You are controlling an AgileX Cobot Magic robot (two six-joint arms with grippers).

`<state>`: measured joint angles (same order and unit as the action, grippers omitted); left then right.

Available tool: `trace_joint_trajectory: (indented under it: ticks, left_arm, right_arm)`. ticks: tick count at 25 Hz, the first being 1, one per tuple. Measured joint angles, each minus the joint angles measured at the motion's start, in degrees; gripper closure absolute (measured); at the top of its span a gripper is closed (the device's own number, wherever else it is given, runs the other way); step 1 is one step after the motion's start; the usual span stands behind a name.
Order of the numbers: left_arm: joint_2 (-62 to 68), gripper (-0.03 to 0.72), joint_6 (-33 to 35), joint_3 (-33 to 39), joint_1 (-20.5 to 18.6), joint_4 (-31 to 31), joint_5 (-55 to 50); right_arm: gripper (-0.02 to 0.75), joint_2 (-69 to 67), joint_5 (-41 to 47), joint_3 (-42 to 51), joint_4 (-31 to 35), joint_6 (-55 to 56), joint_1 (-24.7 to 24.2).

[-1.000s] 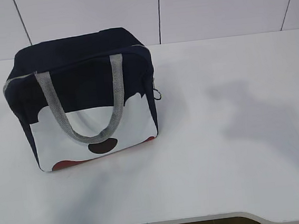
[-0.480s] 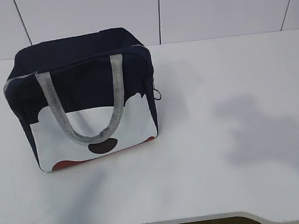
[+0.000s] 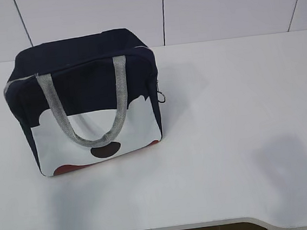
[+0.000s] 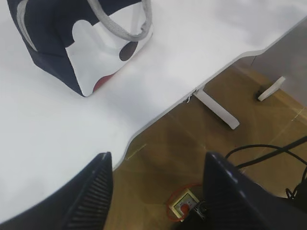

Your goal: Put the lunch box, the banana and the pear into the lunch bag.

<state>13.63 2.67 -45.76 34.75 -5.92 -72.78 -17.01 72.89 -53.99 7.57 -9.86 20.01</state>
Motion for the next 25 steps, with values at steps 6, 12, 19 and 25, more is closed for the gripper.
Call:
trace_joint_trajectory:
  ticks: [6,12,19,25]
  left_arm:
    - [-5.3,0.236,0.1,7.2,0.0,0.2,0.0]
    - [-10.7,0.236,0.1,12.5,0.0,0.2,0.0]
    - [-13.0,0.249,0.1,14.1,0.0,3.6,2.4]
    - [-13.0,0.254,0.3,15.9,0.0,4.2,7.6]
  right_arm:
    - [0.439,10.9,-1.5,12.6,1.0,0.0,0.0]
    - [0.440,17.6,-7.9,22.6,-3.5,0.6,0.0]
    - [0.491,17.9,-7.6,25.0,-6.7,2.7,0.0]
    - [0.499,17.9,-7.6,25.0,-7.0,3.5,0.0]
